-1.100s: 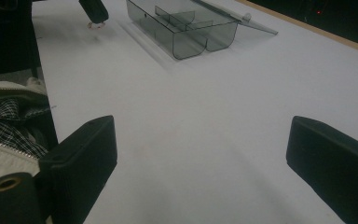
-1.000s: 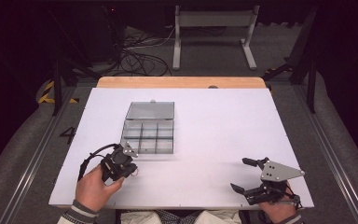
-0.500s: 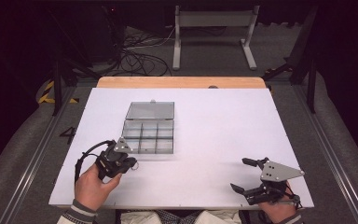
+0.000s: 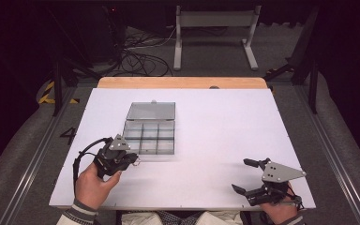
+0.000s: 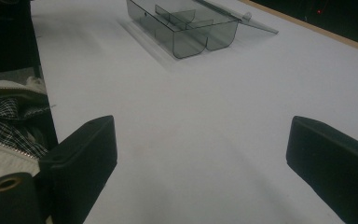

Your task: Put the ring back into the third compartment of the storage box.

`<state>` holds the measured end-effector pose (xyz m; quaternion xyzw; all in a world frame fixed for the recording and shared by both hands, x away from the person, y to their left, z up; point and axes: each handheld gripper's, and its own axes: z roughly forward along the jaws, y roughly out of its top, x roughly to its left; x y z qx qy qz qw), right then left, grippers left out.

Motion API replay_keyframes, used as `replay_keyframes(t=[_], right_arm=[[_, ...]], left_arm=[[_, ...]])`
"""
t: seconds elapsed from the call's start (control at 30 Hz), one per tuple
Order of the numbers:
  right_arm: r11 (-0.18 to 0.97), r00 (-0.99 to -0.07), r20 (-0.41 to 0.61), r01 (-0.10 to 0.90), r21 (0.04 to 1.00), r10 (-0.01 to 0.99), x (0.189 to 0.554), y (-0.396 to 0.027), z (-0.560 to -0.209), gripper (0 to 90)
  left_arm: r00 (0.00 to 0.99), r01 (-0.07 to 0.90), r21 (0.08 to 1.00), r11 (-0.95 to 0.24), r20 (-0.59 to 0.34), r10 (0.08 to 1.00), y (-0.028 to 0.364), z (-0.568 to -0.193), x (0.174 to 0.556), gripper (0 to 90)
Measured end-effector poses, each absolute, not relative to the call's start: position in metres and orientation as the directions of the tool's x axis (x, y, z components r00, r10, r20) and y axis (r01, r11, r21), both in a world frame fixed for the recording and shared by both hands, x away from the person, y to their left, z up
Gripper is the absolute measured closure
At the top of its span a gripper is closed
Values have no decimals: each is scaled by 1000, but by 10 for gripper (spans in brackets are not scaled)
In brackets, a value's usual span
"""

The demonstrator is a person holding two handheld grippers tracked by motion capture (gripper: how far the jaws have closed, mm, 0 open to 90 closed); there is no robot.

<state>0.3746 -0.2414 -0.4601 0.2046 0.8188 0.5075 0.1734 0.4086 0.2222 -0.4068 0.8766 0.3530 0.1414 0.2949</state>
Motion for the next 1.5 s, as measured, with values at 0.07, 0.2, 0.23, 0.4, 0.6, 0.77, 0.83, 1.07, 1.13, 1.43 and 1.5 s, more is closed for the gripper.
replay_keyframes(t=[0.07,0.2,0.23,0.4,0.6,0.77,0.83,1.07,1.13,1.43,1.5], right_arm=[[401,-856,-76,159,902,511,375,-241,-460,93],[403,-857,-78,157,901,510,375,-241,-460,93],[404,-856,-77,160,901,511,375,-241,-460,93],[403,-856,-77,160,901,512,374,-241,-460,93],[404,-856,-77,161,901,511,375,-241,-460,93],[403,-856,-76,161,901,512,375,-241,-460,93],[404,-856,-77,160,901,511,375,-241,-460,93],[404,-856,-76,161,901,511,375,-241,-460,93],[403,-856,-76,161,901,511,375,-241,-460,93],[405,-857,-76,161,900,509,374,-241,-460,93],[406,-857,-77,160,900,509,374,-241,-460,93]], left_arm=[[710,535,624,-570,34,703,222,-405,409,861],[713,527,631,-570,37,700,221,-401,412,861],[712,525,633,-570,40,701,221,-399,413,861],[712,517,643,-565,44,701,219,-393,417,861],[712,509,653,-561,47,700,216,-386,421,861],[713,499,662,-558,52,700,214,-381,424,861],[714,497,664,-559,52,698,213,-379,425,861],[717,488,672,-557,56,695,208,-374,429,861],[719,485,674,-557,56,693,206,-373,431,861],[720,479,680,-555,58,692,200,-368,440,861],[720,478,681,-555,58,691,198,-367,443,861]])
